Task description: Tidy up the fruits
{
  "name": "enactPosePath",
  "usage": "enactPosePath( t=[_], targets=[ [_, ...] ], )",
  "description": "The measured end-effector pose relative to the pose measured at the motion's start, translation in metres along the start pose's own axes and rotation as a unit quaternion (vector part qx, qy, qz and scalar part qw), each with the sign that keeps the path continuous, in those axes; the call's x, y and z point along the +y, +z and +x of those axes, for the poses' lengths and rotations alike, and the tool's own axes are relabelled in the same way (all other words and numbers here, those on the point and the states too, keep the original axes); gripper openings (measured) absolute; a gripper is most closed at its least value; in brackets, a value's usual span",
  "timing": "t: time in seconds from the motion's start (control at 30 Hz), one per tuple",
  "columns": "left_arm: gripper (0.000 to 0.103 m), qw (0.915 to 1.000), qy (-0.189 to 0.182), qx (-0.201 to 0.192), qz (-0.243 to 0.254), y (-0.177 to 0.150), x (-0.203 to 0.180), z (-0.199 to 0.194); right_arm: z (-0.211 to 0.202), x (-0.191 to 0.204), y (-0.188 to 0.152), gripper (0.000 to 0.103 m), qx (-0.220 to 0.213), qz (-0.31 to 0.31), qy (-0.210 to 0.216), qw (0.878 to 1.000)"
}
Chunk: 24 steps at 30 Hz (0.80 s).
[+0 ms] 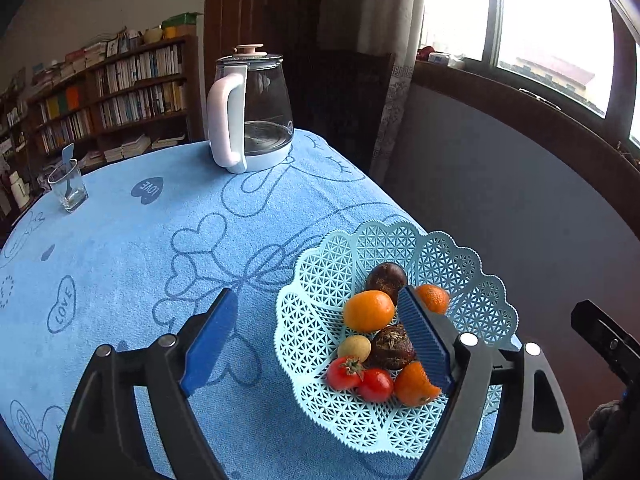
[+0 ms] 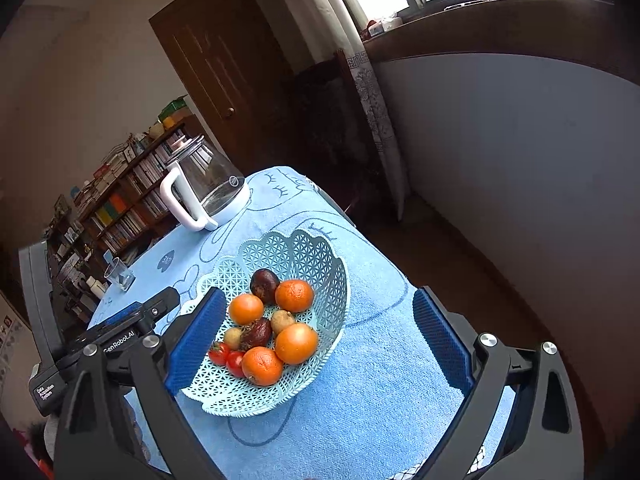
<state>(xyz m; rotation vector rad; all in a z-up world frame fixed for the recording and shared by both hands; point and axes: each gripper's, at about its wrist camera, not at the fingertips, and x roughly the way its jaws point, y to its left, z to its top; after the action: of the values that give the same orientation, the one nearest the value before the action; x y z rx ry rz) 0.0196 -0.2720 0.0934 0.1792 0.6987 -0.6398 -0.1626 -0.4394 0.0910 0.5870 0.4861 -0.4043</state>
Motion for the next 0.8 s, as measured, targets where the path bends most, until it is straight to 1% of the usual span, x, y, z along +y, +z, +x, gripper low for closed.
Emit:
enactPosePath(
  t=[0.03,0.1,0.13,0.2,0.3,0.43,0.47,0.6,0.73,0.8],
  targets=[
    [0.082,1.0,0.006,-0.002,0.003,-0.001,0.0,-0.004,-0.001,0.002,0.0,0.097,0.003,-0.003,0.001,1.0],
    [0.091,0.9997,0.021,-0.006,0.007,-0.004,0.0,-0.012,-0.002,0.006,0.001,0.097,0.008,-0.013,0.0,1.0],
    [0.091,0.9995,0.03,-0.011,0.009,-0.006,0.001,-0.015,-0.003,0.008,0.001,0.097,0.01,-0.019,-0.001,1.0],
    [0.091,0.9984,0.05,-0.02,0.015,-0.01,0.002,-0.024,-0.007,0.012,0.001,0.097,0.008,-0.032,-0.006,0.999],
    [0.091,0.9967,0.071,-0.03,0.025,-0.014,0.003,-0.036,-0.013,0.02,0.003,0.098,0.003,-0.054,-0.008,0.999],
    [0.091,0.9949,0.087,-0.044,0.026,-0.019,0.007,-0.054,-0.023,0.028,0.003,0.099,-0.007,-0.076,-0.008,0.997],
    [0.093,0.9944,0.091,-0.048,0.026,-0.02,0.008,-0.058,-0.025,0.03,0.003,0.099,-0.009,-0.08,-0.007,0.997],
    [0.093,0.9915,0.108,-0.065,0.033,-0.026,0.008,-0.076,-0.03,0.034,0.003,0.099,-0.011,-0.09,-0.003,0.996],
    [0.093,0.9875,0.131,-0.078,0.043,-0.032,0.006,-0.09,-0.032,0.042,0.001,0.1,-0.005,-0.111,0.001,0.994],
    [0.093,0.9856,0.141,-0.081,0.046,-0.034,0.005,-0.095,-0.03,0.049,-0.002,0.1,0.005,-0.137,0.002,0.991]
  ],
)
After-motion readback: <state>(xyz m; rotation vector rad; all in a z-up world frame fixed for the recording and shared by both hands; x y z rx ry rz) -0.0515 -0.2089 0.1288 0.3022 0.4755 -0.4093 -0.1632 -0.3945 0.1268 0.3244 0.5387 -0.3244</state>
